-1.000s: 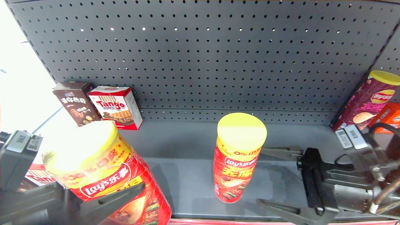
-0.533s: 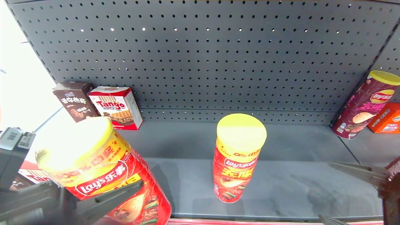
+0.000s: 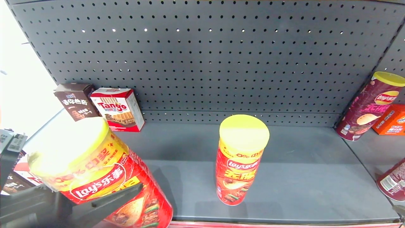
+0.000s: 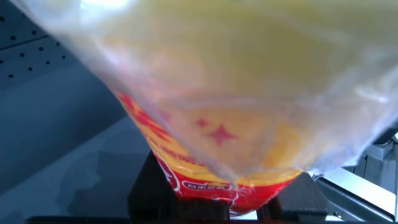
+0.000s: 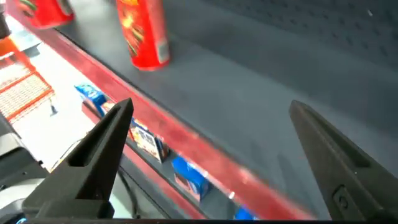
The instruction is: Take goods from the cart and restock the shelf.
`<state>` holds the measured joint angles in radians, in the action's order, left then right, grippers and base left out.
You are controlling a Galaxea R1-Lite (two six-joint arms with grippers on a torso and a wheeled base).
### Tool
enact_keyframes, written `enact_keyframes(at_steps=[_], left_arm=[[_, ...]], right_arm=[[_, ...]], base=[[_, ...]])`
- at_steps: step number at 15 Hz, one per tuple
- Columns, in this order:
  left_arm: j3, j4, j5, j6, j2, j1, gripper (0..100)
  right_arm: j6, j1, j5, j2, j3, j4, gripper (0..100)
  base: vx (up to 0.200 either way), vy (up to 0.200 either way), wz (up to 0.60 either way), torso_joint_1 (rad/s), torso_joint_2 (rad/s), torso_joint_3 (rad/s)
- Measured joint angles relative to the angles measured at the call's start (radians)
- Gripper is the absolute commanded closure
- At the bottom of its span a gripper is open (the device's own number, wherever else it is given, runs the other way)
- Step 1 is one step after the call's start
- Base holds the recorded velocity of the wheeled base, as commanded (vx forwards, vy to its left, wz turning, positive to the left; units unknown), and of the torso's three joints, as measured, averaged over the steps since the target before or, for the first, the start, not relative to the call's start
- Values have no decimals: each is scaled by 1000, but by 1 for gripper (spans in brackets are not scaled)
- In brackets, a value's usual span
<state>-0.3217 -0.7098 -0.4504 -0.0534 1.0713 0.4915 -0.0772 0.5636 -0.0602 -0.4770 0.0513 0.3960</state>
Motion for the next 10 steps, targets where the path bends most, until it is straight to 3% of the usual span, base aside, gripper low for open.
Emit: enact_keyframes(at_steps=[5,10], left_arm=[[0,0,0,0,-5,4,100],[-1,1,-2,1,-6,6,100]], right_arm=[[70,-113,62,355,-43,-379,0],[74,-127,72,466,-49,-394,0]], base=[[0,0,0,0,0,0],[0,0,0,0,0,0]])
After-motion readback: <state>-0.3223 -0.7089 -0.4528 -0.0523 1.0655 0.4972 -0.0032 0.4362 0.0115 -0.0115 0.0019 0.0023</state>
